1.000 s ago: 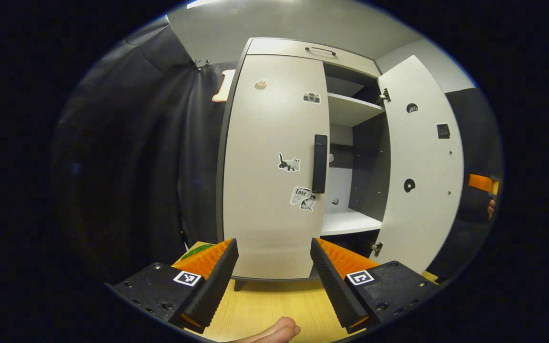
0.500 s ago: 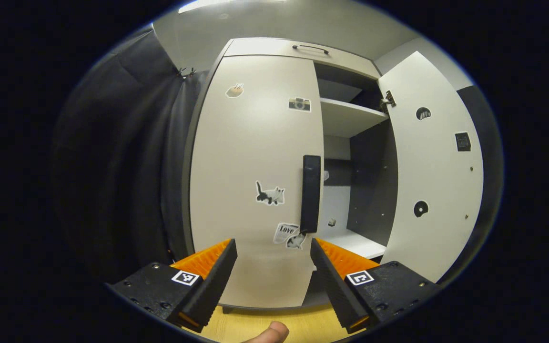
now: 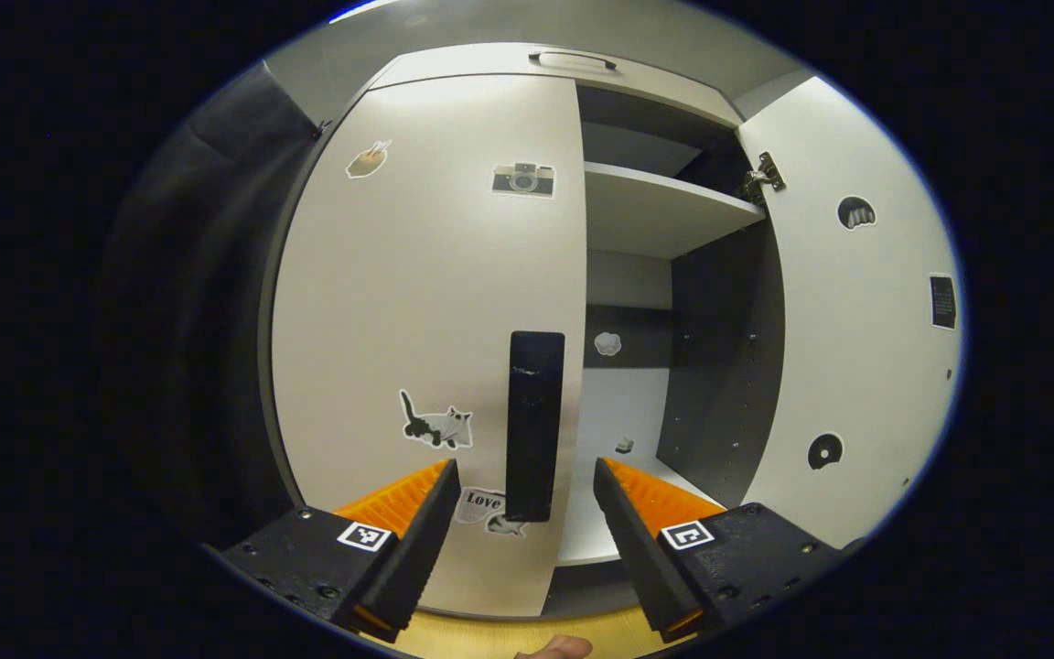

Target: Open the right door of the double-door shoe cabinet with the right hand, and open the left door with the left hand.

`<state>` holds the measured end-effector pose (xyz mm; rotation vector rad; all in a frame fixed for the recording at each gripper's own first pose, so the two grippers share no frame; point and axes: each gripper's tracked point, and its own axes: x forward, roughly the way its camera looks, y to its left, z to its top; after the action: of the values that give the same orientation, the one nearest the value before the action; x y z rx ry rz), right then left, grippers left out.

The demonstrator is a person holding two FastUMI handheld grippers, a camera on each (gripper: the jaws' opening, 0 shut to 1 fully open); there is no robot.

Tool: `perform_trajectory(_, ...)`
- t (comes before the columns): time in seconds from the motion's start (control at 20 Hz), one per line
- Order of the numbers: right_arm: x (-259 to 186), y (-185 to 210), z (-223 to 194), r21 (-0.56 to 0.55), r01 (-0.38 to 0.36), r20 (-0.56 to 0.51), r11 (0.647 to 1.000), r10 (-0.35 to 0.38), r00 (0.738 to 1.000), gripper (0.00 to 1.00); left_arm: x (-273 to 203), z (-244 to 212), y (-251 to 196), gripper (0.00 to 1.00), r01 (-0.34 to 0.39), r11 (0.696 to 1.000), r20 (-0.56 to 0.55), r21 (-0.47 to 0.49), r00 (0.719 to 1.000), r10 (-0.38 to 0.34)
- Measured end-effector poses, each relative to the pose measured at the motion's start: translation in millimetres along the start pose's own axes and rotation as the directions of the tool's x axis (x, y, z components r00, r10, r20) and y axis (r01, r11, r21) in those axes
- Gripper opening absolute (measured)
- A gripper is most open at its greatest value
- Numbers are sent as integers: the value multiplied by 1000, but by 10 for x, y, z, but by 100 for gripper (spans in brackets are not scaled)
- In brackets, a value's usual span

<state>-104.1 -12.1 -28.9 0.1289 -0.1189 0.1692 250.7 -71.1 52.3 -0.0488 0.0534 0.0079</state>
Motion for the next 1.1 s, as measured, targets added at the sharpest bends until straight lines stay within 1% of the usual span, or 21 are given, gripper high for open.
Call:
perform_trajectory(0.05, -46, 11, -3, -2, 3, 5, 1000, -3, 1000, 98, 83, 8, -5, 89, -9, 1000, -2, -2, 1000, 9)
perform_trajectory(0.1, -75, 5, 4, 0, 9, 9, 1000, -9, 1000, 98, 163, 7, -2, 84, -17, 1000, -3, 1, 1000, 17)
perform_trajectory(0.15, -79, -11, -2, 5, 12, 13, 1000, -12, 1000, 99, 233, 9, 18, 86, -33, 999, 0, 18, 999, 33)
perform_trajectory(0.25, -96, -15, -16, 18, 10, 15, 1000, -11, 1000, 99, 358, 0, 53, 82, -56, 997, -2, 45, 998, 57)
perform_trajectory(0.3, -91, -14, -33, 21, 9, 12, 1000, -9, 1000, 99, 353, -9, 74, 76, -71, 996, -12, 48, 997, 72)
perform_trajectory(0.35, -99, -20, -53, 21, 9, 9, 1000, -9, 1000, 99, 375, 44, 55, 74, -73, 997, 10, 40, 997, 73)
perform_trajectory(0.45, -96, -12, -91, 19, 7, 5, 1000, -8, 1000, 99, 374, 147, 25, 70, -79, 995, 48, 59, 996, 76)
perform_trajectory(0.5, -92, 1, -121, 16, 3, -2, 1000, -3, 1000, 99, 380, 196, 26, 54, -86, 994, 66, 69, 995, 81)
perform_trajectory(0.55, -97, 5, -140, 15, 2, -7, 1000, -2, 1000, 98, 378, 175, 44, 47, -88, 995, 58, 56, 995, 85)
perform_trajectory(0.6, -102, 1, -146, 16, 4, -11, 1000, -4, 1000, 99, 372, 183, 42, 36, -88, 995, 58, 45, 995, 85)
perform_trajectory(0.75, -129, 0, -111, 14, 2, -6, 1000, -2, 1000, 99, 375, 161, 46, 33, -82, 993, 43, 83, 996, 79)
perform_trajectory(0.8, -120, -8, -107, 13, 8, -4, 1000, -8, 1000, 99, 367, 161, 49, 29, -77, 993, 39, 88, 996, 74)
perform_trajectory(0.9, -118, -31, -138, 5, 17, -10, 1000, -17, 1000, 99, 362, 148, 45, 25, -69, 993, 32, 97, 997, 66)
perform_trajectory(1.1, -51, -57, -198, 5, 32, -37, 999, -32, 999, 99, 290, 146, 51, 23, -45, 995, 3, 88, 999, 45)
